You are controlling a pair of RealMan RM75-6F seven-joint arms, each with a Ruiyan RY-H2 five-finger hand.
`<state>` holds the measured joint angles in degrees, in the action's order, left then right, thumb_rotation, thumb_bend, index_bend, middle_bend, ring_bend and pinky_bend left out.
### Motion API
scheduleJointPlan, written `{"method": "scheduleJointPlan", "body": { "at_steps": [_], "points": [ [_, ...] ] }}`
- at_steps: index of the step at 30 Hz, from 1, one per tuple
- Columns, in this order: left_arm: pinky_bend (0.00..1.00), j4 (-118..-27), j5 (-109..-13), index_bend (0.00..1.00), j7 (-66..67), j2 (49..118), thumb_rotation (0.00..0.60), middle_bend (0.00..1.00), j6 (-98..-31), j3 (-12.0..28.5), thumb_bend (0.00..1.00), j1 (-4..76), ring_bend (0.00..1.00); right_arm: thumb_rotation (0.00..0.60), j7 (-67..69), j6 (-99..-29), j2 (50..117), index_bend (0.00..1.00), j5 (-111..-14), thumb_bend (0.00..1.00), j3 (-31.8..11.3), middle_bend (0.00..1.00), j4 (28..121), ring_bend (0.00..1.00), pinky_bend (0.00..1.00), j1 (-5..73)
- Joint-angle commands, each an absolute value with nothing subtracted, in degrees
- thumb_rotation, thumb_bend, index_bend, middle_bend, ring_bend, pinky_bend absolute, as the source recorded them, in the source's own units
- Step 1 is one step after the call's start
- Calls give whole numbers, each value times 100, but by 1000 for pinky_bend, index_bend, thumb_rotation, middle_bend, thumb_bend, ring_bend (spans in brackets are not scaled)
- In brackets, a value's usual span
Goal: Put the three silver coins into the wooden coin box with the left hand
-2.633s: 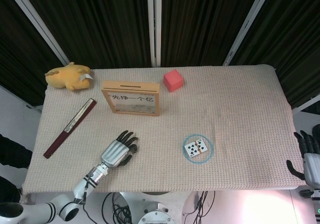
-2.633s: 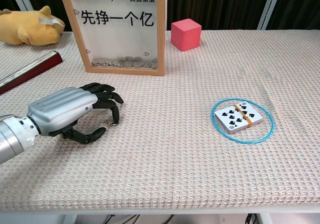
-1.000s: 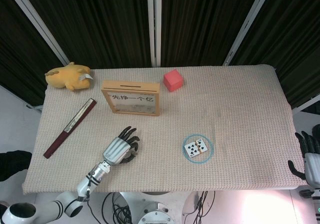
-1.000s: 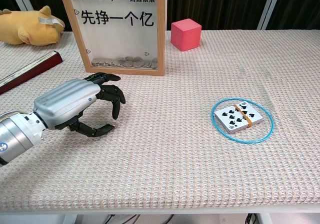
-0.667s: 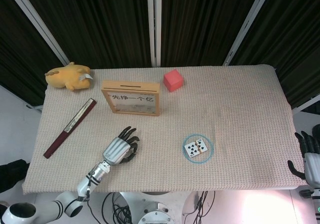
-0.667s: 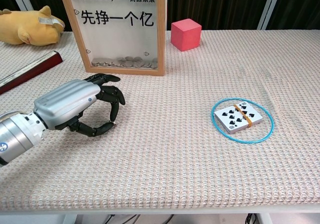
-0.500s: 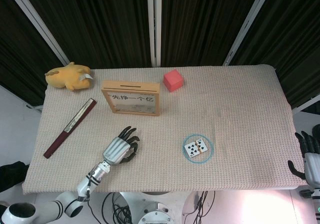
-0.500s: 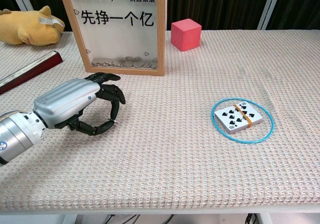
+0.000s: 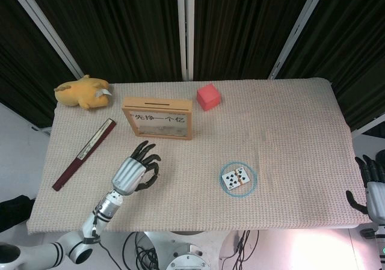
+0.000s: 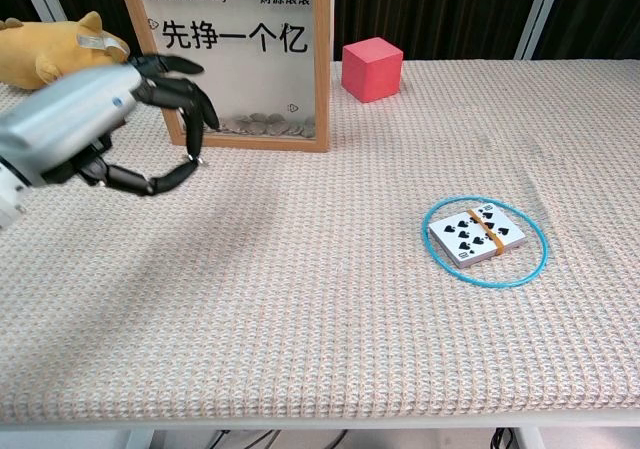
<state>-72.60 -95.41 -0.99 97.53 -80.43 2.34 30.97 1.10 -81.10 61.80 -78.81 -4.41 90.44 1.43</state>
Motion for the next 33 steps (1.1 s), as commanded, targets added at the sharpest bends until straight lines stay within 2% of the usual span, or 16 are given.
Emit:
{"method": "scheduleJointPlan", "body": {
  "at_steps": [1,6,10,14,17,20,28,33],
  "points": [
    [88,-8270,-9530,660,628,8952,600,338,-8496,648,517,2973,87,600,130,-8118,6194,0,-7905,289,-444,0,9034,0,0,152],
    [98,-9360,-9292,659,1031,8086,600,337,-8579,1191,517,2985,88,600,103,-8187,6203,0,-7999,289,-426,0,9062,0,0,149],
    [101,-9924,-8859,659,1195,7590,600,336,-8189,1637,517,3196,88,600,40,-8221,6206,0,-8025,291,-429,0,9109,0,0,153],
    [110,-9803,-8127,660,1515,7460,600,338,-7627,2114,517,3569,96,600,-2,-8255,6200,0,-8037,294,-439,0,9171,0,0,154],
    [116,-9439,-7211,662,1738,7537,600,339,-7015,2486,517,3955,101,600,1,-8284,6214,0,-8033,298,-452,0,9180,0,0,150],
    [116,-9226,-6532,662,1738,7584,600,339,-6540,2710,516,4246,101,600,21,-8278,6239,0,-8011,298,-450,0,9141,0,0,144],
    [113,-9040,-5624,662,1544,7616,600,344,-5698,2817,517,4726,101,600,215,-8325,6218,0,-8063,302,-465,0,9030,0,0,136],
    [101,-8933,-5396,663,1436,7734,600,344,-5563,2763,517,4893,101,600,286,-8331,6225,0,-8032,304,-474,0,8972,0,0,120]
  ]
}}
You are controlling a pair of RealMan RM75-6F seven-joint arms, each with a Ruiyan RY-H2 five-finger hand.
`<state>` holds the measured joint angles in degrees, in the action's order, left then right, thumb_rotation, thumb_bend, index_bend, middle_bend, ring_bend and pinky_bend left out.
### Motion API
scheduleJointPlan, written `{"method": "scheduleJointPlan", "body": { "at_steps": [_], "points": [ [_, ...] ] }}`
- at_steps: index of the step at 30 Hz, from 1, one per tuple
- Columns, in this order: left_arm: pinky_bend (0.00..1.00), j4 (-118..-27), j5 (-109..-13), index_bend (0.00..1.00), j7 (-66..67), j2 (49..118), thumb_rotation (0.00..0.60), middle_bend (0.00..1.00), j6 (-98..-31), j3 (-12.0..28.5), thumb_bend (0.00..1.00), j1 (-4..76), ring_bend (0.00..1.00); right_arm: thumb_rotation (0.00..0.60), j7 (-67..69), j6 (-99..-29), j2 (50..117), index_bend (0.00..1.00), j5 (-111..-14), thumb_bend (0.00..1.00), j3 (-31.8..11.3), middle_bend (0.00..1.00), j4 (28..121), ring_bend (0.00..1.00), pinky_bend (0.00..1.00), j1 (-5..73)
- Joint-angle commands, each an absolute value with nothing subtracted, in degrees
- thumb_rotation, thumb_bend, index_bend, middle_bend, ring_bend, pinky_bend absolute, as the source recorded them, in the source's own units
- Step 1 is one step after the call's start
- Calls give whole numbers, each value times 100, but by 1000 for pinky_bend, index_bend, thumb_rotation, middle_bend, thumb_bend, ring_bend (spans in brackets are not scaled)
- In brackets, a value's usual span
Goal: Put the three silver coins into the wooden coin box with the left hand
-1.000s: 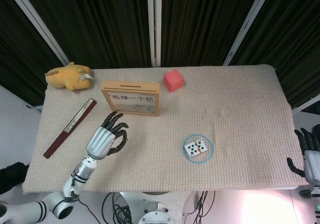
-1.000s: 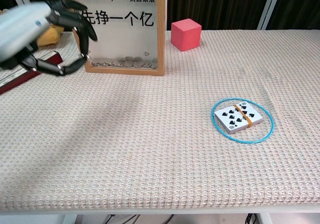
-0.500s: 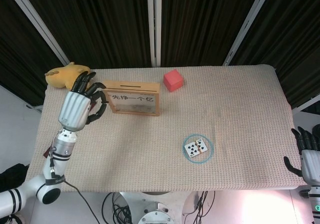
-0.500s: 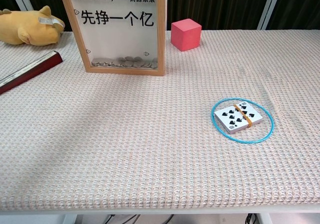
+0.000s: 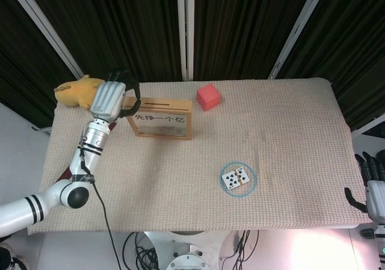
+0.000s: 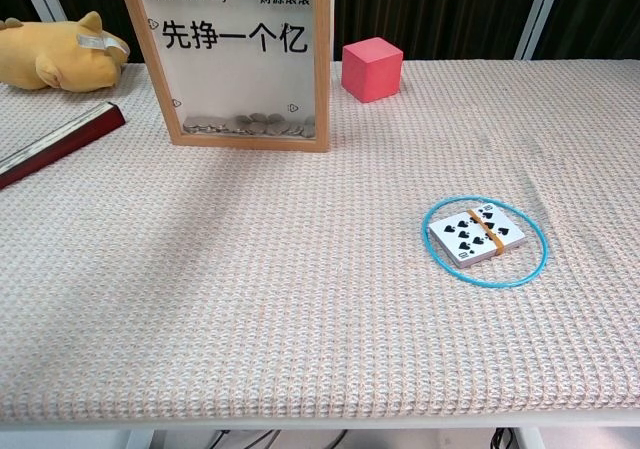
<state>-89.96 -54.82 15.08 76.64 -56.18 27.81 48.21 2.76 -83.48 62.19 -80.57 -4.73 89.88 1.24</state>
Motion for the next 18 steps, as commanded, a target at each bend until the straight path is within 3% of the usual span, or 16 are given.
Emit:
{"method": "scheduleJointPlan", "body": {
  "at_steps": [1,18],
  "points": [
    [99,-8900,-5363,664,1419,7758,600,344,-5538,2742,517,4919,101,600,286,-8311,6231,0,-8013,304,-472,0,8965,0,0,120],
    [78,-8259,-4929,664,1005,8011,600,345,-4982,2564,509,5372,101,600,452,-8300,6330,0,-7986,303,-458,0,8738,0,0,84]
  ]
}}
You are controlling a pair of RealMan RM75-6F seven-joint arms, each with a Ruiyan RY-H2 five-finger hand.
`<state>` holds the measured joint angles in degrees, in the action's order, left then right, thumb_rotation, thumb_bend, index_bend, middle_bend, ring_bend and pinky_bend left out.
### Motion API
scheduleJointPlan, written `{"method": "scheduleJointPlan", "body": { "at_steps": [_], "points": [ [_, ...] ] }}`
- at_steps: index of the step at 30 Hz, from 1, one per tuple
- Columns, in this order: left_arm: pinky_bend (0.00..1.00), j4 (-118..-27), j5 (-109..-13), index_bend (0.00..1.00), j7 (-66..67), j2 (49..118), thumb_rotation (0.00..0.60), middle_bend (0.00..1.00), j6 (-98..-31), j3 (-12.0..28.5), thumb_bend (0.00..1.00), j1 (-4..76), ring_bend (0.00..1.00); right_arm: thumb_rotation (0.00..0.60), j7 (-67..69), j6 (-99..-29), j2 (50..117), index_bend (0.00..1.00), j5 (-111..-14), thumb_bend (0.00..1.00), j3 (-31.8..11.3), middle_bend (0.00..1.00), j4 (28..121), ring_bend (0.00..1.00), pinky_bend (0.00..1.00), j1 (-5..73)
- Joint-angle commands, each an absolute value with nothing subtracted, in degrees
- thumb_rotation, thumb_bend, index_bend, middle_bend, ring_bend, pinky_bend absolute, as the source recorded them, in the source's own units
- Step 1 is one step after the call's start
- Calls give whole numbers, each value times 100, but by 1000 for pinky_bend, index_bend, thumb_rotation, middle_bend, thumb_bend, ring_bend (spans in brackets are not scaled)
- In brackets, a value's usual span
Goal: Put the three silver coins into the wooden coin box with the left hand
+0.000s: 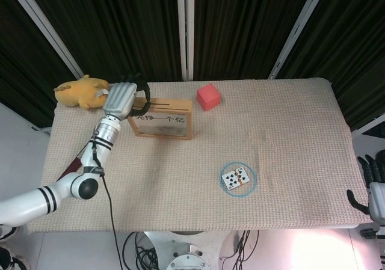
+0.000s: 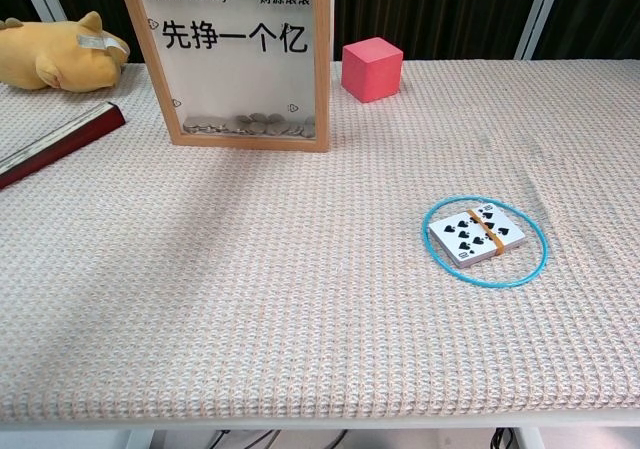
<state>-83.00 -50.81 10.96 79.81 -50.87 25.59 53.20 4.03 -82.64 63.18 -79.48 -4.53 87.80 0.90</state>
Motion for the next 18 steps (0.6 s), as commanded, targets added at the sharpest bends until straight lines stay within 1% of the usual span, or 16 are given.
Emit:
{"method": "scheduleJointPlan", "body": {
  "at_steps": [1,12,14,15,17,18],
  "points": [
    [78,-8237,-4890,664,993,8018,600,345,-4957,2555,509,5387,101,600,468,-8307,6331,0,-7992,303,-460,0,8723,0,0,82],
    [78,-8154,-4700,663,877,8077,600,345,-4892,2417,509,5467,101,600,452,-8214,6346,0,-7845,303,-473,0,8669,0,0,64],
    [78,-8143,-4730,639,853,8080,600,343,-4902,2402,505,5478,101,600,444,-8204,6351,0,-7835,304,-476,0,8666,0,0,65],
    [77,-8135,-4779,600,838,8082,600,339,-4915,2383,493,5481,102,600,436,-8200,6351,0,-7835,304,-477,0,8667,0,0,67],
    [70,-8122,-4878,432,789,8086,600,325,-4939,2352,447,5477,101,600,424,-8197,6350,0,-7834,304,-482,0,8674,0,0,71],
    [60,-8113,-4940,326,742,8094,600,318,-4966,2349,427,5470,101,600,421,-8194,6350,0,-7834,304,-483,0,8676,0,0,73]
  ]
}}
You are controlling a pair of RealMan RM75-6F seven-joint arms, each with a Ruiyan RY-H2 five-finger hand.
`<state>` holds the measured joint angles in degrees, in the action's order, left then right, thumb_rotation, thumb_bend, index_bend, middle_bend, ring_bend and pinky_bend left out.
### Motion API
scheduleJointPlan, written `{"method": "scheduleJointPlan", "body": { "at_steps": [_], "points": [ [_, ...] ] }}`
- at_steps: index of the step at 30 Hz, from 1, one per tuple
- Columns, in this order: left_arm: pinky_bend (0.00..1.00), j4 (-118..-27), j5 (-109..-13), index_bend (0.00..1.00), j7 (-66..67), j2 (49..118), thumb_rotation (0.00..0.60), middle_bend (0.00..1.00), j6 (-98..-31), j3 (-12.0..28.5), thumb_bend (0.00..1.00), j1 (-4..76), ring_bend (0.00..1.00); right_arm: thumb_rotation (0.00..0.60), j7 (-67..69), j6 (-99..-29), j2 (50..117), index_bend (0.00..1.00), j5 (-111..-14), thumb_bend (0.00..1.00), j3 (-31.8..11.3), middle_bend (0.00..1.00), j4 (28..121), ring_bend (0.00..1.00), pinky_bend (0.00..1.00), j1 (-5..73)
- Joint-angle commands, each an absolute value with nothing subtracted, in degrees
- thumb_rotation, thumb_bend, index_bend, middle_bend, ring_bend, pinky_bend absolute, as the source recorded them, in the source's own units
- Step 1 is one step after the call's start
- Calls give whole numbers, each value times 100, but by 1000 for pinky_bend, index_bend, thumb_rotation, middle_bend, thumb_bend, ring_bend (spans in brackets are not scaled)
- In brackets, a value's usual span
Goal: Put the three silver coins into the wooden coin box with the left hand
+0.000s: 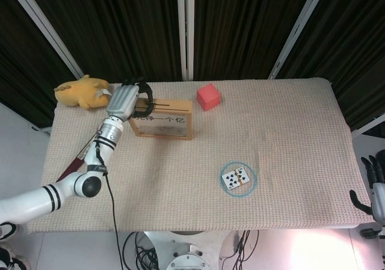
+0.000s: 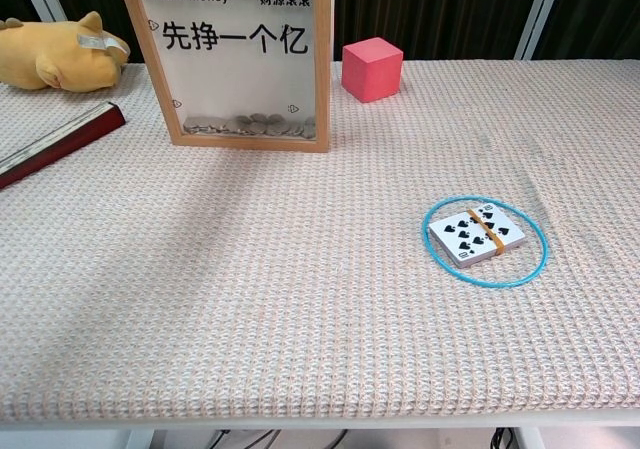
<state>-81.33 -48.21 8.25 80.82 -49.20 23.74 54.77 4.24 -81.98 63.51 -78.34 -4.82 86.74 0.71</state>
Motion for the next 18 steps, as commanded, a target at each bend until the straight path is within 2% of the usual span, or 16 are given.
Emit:
{"method": "scheduleJointPlan", "body": {
  "at_steps": [1,3,6,9,13,18],
  "points": [
    [53,-8096,-5014,263,690,8104,600,314,-5001,2346,421,5460,101,600,418,-8187,6349,0,-7836,304,-483,0,8677,0,0,77],
    [27,-8065,-5185,139,563,8128,600,307,-5111,2345,397,5425,101,600,407,-8170,6341,0,-7835,304,-481,0,8685,0,0,83],
    [19,-8041,-5404,101,430,8129,600,301,-5308,2353,308,5366,101,600,401,-8168,6322,0,-7812,304,-503,0,8731,0,0,88],
    [19,-8170,-5474,100,320,8028,600,294,-5446,2411,225,5291,101,600,356,-8192,6280,0,-7826,303,-527,0,8816,0,0,102],
    [30,-8721,-5766,113,282,7728,600,268,-5856,2410,164,5047,101,600,250,-8216,6212,0,-7944,300,-510,0,8944,0,0,136],
    [39,-9818,-6540,228,897,7077,600,255,-6857,1935,153,4346,101,600,5,-8196,6223,0,-8097,294,-481,0,9093,0,0,226]
  ]
}}
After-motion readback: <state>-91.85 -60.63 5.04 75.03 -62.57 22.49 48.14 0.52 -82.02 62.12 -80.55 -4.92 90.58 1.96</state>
